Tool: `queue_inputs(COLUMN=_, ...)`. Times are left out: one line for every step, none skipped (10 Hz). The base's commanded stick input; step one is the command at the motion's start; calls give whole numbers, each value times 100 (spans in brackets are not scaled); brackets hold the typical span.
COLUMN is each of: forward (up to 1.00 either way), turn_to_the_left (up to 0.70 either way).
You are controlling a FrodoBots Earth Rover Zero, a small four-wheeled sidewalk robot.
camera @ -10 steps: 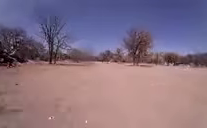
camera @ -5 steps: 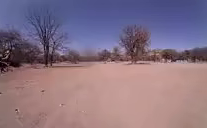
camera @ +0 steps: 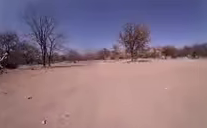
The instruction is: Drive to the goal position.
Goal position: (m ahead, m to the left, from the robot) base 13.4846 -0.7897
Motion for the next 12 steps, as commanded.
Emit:
queue_inputs(forward=100, turn_to_the_left=0)
queue_inputs(forward=100, turn_to_the_left=0)
queue_inputs(forward=100, turn_to_the_left=0)
queue_inputs(forward=100, turn_to_the_left=0)
queue_inputs(forward=100, turn_to_the_left=0)
queue_inputs(forward=100, turn_to_the_left=0)
queue_inputs(forward=100, turn_to_the_left=0)
queue_inputs(forward=100, turn_to_the_left=0)
queue_inputs(forward=100, turn_to_the_left=0)
queue_inputs(forward=100, turn_to_the_left=0)
queue_inputs(forward=100, turn_to_the_left=0)
queue_inputs(forward=100, turn_to_the_left=0)
